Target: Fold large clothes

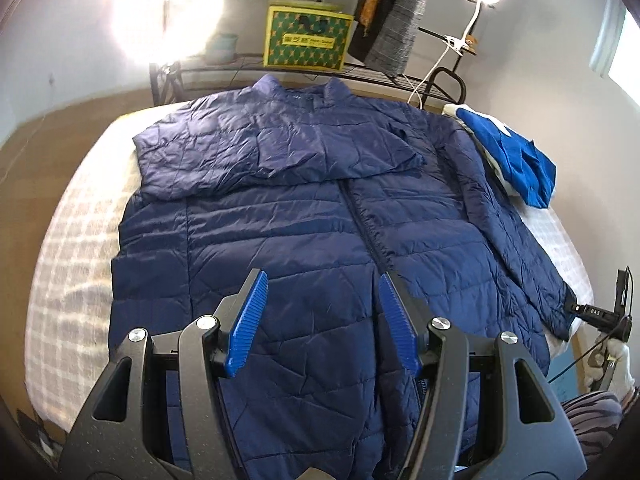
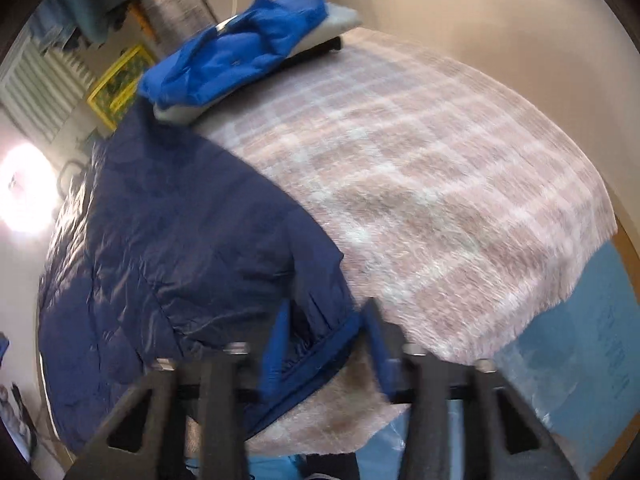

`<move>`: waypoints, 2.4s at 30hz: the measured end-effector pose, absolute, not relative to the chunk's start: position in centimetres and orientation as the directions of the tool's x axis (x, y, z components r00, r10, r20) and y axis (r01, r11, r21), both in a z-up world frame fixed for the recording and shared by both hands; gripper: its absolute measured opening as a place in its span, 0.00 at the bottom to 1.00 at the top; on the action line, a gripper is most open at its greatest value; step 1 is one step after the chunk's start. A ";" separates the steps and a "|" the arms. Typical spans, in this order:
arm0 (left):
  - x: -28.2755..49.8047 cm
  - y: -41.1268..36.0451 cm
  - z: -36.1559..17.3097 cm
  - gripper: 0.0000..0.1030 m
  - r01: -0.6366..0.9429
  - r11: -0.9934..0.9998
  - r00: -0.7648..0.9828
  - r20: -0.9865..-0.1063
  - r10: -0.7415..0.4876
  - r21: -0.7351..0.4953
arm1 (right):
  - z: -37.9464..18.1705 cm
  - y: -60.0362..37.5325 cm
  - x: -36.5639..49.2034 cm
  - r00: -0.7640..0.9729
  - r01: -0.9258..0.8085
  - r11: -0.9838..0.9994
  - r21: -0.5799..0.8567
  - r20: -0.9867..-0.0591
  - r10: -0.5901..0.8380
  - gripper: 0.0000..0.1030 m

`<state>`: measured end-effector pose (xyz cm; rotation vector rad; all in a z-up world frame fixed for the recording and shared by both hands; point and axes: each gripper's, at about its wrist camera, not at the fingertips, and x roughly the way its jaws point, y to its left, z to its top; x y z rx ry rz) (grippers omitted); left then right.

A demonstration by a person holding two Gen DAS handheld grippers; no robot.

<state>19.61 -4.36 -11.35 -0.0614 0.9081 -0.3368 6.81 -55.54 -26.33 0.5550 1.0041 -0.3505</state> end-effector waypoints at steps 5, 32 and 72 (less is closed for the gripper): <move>19.8 -3.9 -11.4 0.58 0.247 0.952 0.580 -0.759 -0.294 -0.180 | -24.4 -55.3 7.2 0.542 0.488 0.813 0.318 -0.840 0.004 0.08; 23.5 3.4 -10.5 0.58 0.035 0.959 0.644 -0.727 -0.238 -0.282 | -2.2 -32.7 28.6 0.775 -0.080 0.956 0.281 -0.586 0.237 0.06; 25.7 4.9 -10.7 0.58 -0.005 0.950 0.626 -0.742 -0.240 -0.311 | -17.6 -17.5 46.6 0.588 -0.265 0.903 0.338 -0.685 0.429 0.55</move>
